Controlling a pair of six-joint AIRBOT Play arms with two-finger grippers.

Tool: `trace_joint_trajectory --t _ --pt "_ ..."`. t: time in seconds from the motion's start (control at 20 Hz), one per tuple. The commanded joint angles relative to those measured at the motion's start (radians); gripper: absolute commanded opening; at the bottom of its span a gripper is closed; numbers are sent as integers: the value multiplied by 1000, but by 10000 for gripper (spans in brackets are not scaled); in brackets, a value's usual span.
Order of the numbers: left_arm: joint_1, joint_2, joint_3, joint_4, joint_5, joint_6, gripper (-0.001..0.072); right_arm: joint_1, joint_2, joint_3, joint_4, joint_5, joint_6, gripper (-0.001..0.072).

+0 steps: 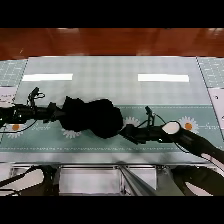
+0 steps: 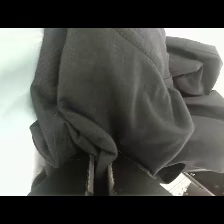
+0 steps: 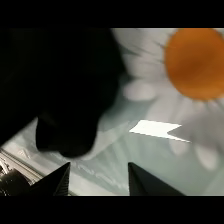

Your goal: Fold the shirts.

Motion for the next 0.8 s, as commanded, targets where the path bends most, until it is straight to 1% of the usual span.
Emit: trace_joint_trajectory --t 0.0,0.25,0.3,0.35,0.4,0.45,0.5,0.55,0.65,0.7,0.75 --pt "-1 -2 1 -11 -2 8 30 79 -174 117 135 -60 -76 409" --pt "-1 -2 1 -11 -1 7 30 92 -282 239 135 -72 -78 404" --pt "-1 -2 1 -11 0 8 30 92 -290 256 134 -69 -86 270" --pt "0 -2 3 -23 -1 8 30 92 -286 271 135 -47 -133 58" --pt "6 5 16 -48 -4 8 30 92 -270 291 129 7 -196 28" --pt "18 20 33 -96 -10 8 30 83 -241 308 93 54 -209 28" --pt "31 45 57 -162 -17 8 30 55 -194 330 21 98 -196 27" --pt "45 77 92 -245 -23 8 30 8 -135 360 -67 144 -152 27" --pt "45 140 183 -404 -27 8 29 -114 -31 459 -243 280 -70 27" --pt "32 165 246 -463 -27 8 29 -185 13 534 -316 368 -36 27" --pt "14 182 315 -491 -27 8 30 -243 47 613 -369 442 -17 27"
